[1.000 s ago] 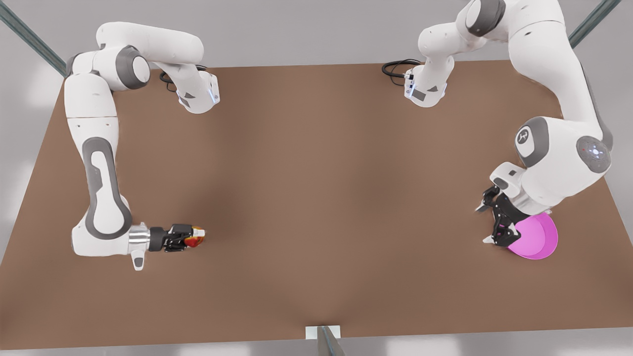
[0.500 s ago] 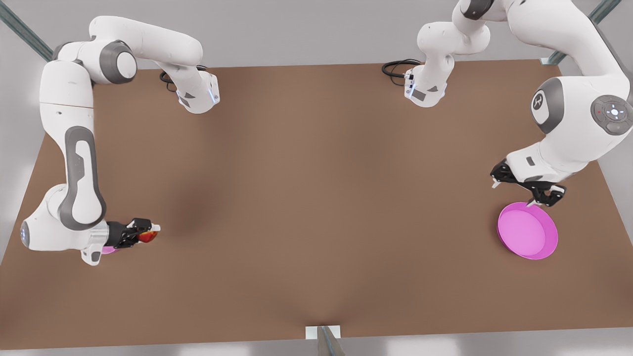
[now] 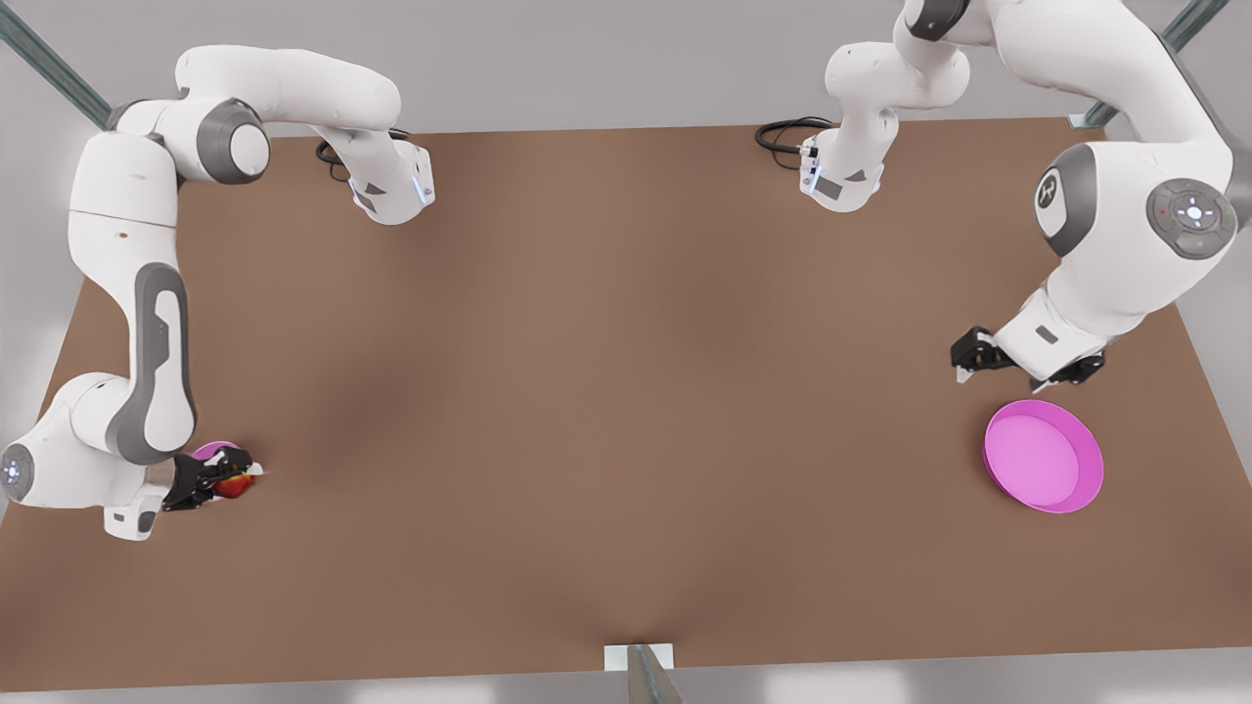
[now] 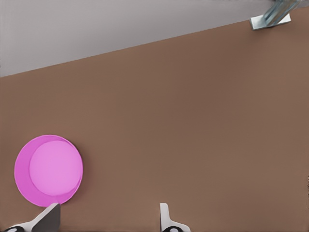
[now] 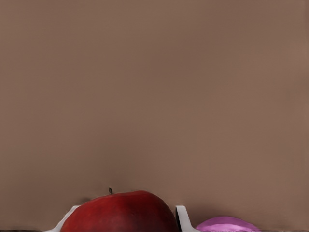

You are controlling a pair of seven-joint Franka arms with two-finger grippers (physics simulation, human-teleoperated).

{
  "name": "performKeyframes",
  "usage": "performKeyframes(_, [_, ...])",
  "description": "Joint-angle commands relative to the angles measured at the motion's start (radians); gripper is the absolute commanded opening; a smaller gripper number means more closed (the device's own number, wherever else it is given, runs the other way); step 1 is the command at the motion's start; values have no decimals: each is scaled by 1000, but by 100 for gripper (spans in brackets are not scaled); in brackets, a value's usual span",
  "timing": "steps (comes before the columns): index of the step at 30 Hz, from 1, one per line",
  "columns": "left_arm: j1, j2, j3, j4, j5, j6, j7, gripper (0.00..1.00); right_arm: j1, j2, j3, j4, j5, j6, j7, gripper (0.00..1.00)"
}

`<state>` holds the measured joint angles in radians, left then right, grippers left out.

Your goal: Use the left arm to pick up the apple from the plate, transfer it to the gripper of the right arm, and then use the right arm to place it into the bowl

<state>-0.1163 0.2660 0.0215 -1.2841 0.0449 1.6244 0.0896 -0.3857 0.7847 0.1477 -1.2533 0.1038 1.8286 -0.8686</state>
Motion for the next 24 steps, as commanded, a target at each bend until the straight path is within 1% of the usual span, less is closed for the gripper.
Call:
performKeyframes(1, [0,-1,0,2,0,-5,-418,100,-1,15,-13,20,-32,18,-133,71])
performKeyframes(5, [0,1,0,0,-2,-5,-416,100,-1,22,-37,18,-44,15,-193,70])
performKeyframes(13, [-2,16,0,0,-4,-5,-419,100,-36,24,-40,-5,-53,8,-228,70])
performKeyframes(24, [0,18,0,0,-2,-5,-419,100,-64,90,-45,12,-73,31,-293,70])
